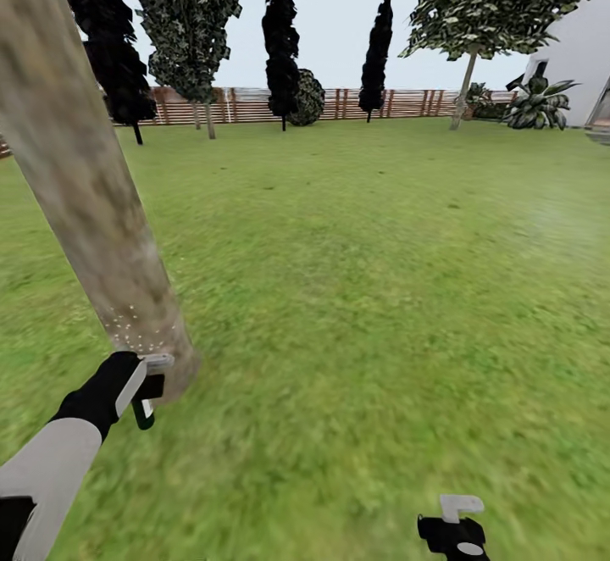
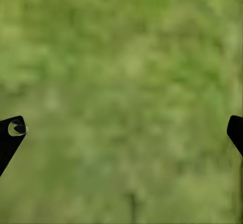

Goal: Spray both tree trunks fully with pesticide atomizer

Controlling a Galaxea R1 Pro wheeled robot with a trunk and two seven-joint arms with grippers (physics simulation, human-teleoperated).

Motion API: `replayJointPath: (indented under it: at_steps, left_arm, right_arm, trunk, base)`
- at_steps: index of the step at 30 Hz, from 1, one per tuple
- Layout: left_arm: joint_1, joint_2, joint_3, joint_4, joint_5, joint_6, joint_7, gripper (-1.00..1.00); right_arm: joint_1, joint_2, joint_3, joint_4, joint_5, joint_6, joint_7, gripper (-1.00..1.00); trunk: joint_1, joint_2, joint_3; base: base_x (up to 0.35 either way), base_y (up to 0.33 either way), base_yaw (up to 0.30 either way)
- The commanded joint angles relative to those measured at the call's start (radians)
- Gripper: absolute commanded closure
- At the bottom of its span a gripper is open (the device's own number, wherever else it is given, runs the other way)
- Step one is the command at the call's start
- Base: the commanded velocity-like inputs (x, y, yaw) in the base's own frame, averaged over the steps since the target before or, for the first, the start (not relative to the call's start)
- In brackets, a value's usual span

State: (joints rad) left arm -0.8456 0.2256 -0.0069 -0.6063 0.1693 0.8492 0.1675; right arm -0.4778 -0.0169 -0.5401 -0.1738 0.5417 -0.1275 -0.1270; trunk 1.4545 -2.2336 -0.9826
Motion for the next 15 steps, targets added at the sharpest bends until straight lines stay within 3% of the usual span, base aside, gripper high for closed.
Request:
replayJointPath:
  at_steps: [1, 4, 8, 13, 15]
  left_arm:
    - [-0.002, 0.0, -0.001, -0.001, 0.01, 0.005, 0.008, 1.0]
    - [-0.009, -0.001, -0.002, -0.003, 0.01, 0.008, 0.007, 1.0]
    - [-0.017, -0.024, -0.004, -0.008, 0.009, 0.016, 0.006, 1.0]
    - [-0.068, -0.018, -0.002, -0.056, 0.006, 0.105, 0.005, 1.0]
    - [-0.117, -0.015, -0.003, -0.068, 0.006, 0.151, 0.005, 1.0]
  right_arm:
    - [-0.001, 0.0, -0.008, 0.002, 0.009, -0.005, -0.002, -1.0]
    - [-0.001, 0.0, -0.008, 0.002, 0.009, -0.005, -0.002, -1.0]
    - [-0.001, -0.001, -0.008, 0.002, 0.009, -0.004, -0.002, -1.0]
    - [-0.001, -0.002, -0.008, 0.002, 0.009, -0.005, -0.002, -1.0]
    - [-0.001, -0.002, -0.008, 0.002, 0.009, -0.005, -0.002, -1.0]
  trunk:
    - [0.0, 0.0, -0.001]
    - [0.0, 0.0, -0.001]
    - [0.0, 0.0, -0.001]
    - [0.0, 0.0, -0.001]
    - [0.0, 0.0, -0.001]
  base:
    - [0.007, -0.309, 0.276]
    - [0.004, -0.309, 0.276]
    - [0.079, -0.309, 0.276]
    - [0.107, -0.309, 0.276]
    - [0.11, -0.309, 0.276]
